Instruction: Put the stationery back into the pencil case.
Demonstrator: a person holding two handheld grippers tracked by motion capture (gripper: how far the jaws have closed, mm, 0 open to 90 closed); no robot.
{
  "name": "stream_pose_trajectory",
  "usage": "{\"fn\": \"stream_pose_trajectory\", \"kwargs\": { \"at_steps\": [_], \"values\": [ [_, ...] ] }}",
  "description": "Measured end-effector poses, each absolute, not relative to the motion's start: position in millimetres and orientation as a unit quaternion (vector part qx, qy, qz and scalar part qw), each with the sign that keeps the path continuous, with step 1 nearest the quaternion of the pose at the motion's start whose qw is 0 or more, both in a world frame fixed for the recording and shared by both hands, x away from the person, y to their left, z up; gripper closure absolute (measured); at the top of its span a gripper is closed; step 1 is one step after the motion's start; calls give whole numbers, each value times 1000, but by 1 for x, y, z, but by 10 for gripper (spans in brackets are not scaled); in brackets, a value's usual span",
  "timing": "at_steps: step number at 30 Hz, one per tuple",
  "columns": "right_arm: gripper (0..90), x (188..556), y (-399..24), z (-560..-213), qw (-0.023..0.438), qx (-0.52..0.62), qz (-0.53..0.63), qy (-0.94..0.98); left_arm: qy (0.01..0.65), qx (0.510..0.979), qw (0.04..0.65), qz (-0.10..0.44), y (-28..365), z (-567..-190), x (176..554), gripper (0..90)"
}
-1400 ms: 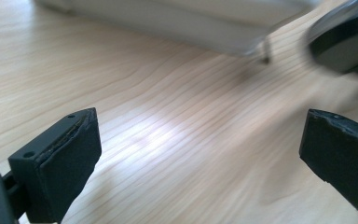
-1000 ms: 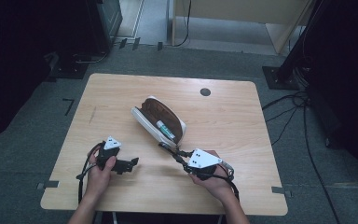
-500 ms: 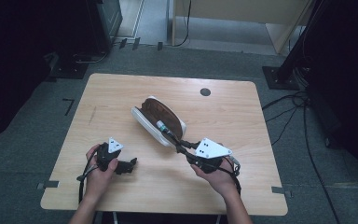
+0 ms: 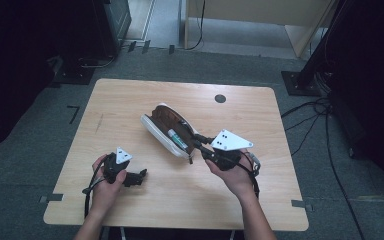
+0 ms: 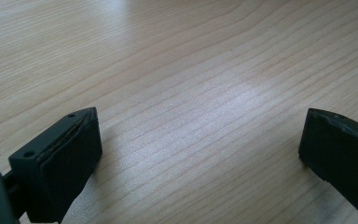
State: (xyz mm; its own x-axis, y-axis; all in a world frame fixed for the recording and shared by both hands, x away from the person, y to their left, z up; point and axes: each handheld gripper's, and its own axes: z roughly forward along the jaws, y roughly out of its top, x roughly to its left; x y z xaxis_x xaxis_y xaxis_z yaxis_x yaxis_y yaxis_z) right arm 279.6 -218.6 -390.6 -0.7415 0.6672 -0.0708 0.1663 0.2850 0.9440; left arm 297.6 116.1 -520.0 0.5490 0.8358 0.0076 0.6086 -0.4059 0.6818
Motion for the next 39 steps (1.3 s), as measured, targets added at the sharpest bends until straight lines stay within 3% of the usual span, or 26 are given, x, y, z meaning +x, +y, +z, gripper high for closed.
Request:
{"fn": "stream_pose_trajectory", "kwargs": {
  "at_steps": [10,39],
  "values": [
    [787,304,-205,-388,233,294,529,761,436,823,319,176,116,-520,298,0],
    [786,352,-161,-447,186,365,432,803,431,824,323,174,115,-520,297,0]
  ]
}}
